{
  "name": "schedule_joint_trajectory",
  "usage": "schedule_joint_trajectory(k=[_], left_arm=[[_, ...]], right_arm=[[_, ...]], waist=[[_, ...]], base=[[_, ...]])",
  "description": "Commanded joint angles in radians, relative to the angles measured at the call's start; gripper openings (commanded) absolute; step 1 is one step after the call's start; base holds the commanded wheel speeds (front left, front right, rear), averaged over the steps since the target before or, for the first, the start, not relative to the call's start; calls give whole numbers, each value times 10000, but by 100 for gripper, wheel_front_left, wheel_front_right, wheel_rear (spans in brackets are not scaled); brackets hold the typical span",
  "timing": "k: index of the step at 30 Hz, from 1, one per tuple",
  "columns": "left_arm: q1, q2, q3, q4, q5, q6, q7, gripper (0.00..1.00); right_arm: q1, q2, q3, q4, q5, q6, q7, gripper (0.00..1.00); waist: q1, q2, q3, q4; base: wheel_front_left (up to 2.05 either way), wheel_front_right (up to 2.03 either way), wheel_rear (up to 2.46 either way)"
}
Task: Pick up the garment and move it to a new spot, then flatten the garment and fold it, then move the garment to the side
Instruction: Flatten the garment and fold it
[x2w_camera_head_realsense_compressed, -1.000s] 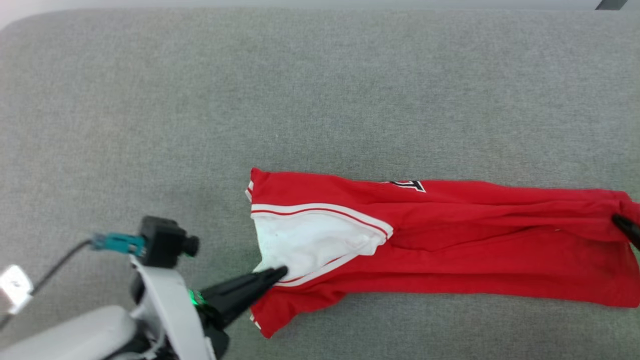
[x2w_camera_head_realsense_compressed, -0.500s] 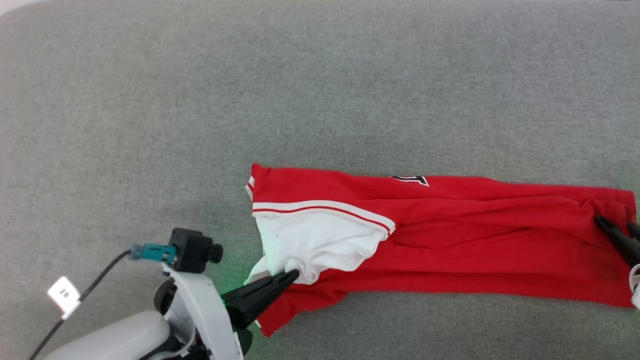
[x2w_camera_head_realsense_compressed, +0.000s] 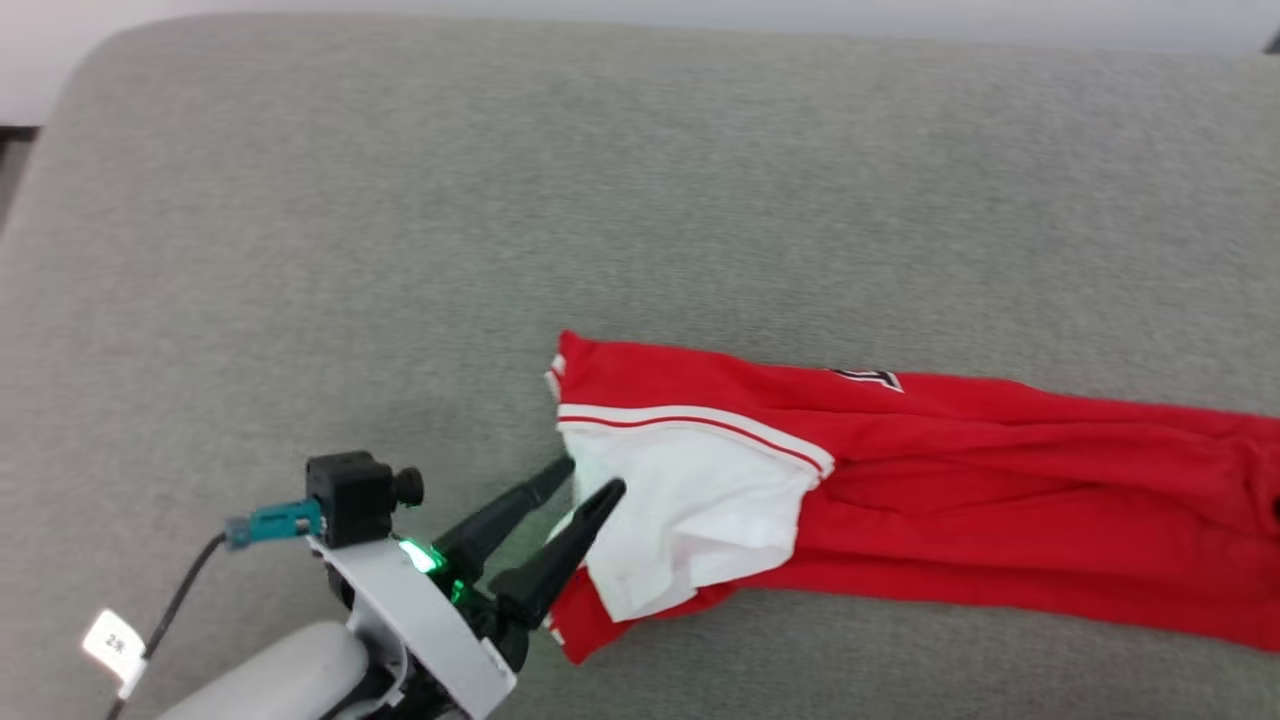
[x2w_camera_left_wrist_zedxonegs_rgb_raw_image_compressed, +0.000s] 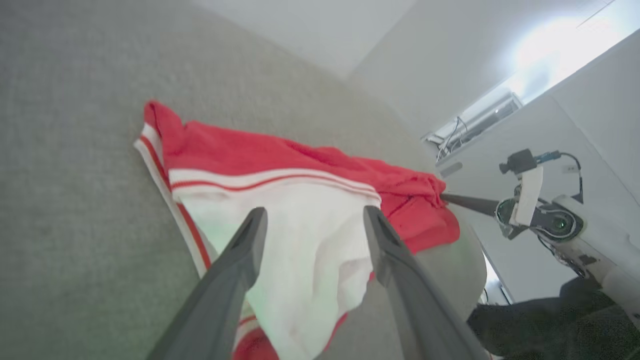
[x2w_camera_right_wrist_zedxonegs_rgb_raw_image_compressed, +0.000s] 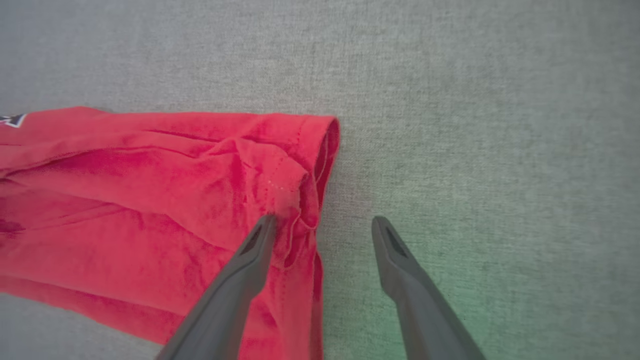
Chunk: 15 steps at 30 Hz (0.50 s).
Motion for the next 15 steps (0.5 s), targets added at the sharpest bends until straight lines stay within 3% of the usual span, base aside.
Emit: schedule_joint_trajectory(k=[1, 8, 9, 15], left_arm=[[522, -258, 415, 142, 394, -23, 12, 100], [2192, -1720, 2552, 1226, 2278, -23, 5, 100], [2192, -1720, 2552, 1226, 2278, -23, 5, 100], [3010, -2940, 4612, 2279, 4490, -23, 4, 100]], right_arm=[[110, 53, -181, 122, -14, -16, 157, 100], [98, 374, -489, 657, -260, -16, 1105, 100], [98, 374, -489, 657, -260, -16, 1105, 100], [35, 899, -552, 899, -578, -7, 1915, 100]], waist=[[0, 0, -172, 451], [0, 0, -424, 1195], [0, 0, -424, 1195], [0, 0, -560, 1577]], base=[[0, 0, 0], [0, 0, 0], [0, 0, 0], [0, 0, 0]])
